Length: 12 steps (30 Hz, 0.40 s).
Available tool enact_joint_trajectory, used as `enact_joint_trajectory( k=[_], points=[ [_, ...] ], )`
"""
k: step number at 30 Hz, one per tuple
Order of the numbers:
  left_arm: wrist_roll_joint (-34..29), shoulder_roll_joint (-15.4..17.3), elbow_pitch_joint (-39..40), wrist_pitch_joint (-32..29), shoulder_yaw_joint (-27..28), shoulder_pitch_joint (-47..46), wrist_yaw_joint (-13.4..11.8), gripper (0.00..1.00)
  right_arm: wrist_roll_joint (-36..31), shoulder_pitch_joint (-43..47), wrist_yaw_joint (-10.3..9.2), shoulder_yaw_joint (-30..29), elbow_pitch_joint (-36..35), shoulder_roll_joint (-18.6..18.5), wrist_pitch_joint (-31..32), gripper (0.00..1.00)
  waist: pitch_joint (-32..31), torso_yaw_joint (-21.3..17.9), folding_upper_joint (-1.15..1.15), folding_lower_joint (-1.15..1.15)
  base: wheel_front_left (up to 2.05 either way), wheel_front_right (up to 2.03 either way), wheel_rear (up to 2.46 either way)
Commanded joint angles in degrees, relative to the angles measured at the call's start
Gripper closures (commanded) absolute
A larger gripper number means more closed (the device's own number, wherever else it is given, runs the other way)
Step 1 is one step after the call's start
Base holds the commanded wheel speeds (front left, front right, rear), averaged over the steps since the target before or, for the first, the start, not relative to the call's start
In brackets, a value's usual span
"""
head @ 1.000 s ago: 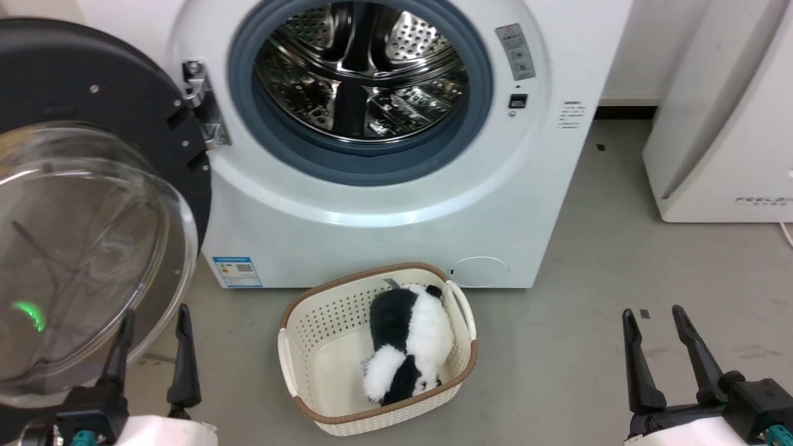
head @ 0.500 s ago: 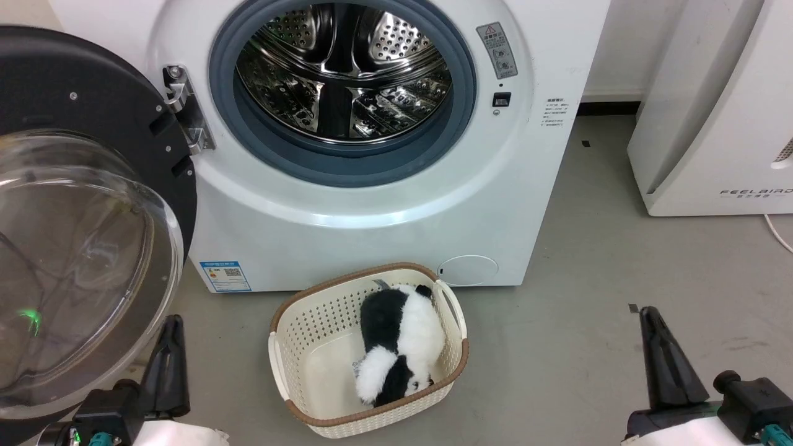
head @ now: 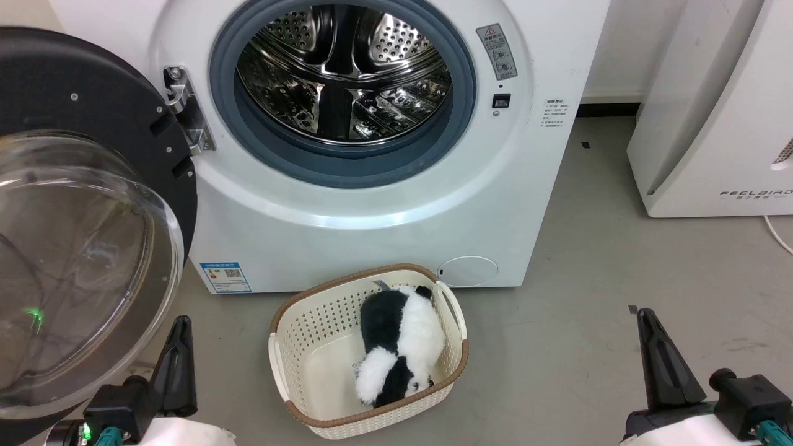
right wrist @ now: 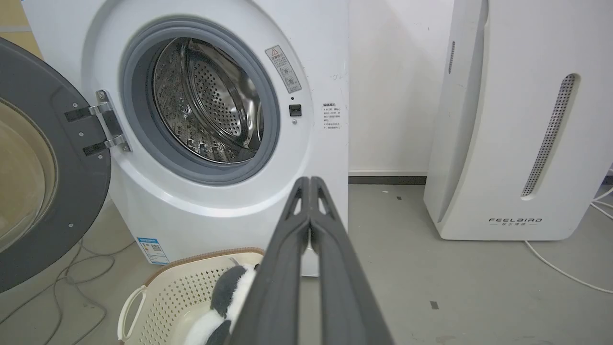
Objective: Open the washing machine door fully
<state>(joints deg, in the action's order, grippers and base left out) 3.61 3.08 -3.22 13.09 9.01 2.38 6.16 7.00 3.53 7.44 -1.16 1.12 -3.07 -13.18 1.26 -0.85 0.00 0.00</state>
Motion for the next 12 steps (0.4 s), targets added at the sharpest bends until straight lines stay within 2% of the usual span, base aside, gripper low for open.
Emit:
enact_joint_trajectory(
  k=[1,12],
  points=[
    [-0.40,0.05,0.31,-0.40,-0.34,-0.30,-0.35,1.00,-0.63,-0.45,0.01,0.12,-0.17,0.03,0.44,1.00,-0.02,0.02,0.00,0.00,0.00,0.00,0.00],
    [-0.70,0.03,0.58,-1.58,-1.14,-0.50,-0.89,1.00,-1.22,-0.73,0.01,0.21,-0.26,0.04,1.62,1.00,-0.14,0.09,0.00,0.00,0.00,0.00,0.00]
  ],
)
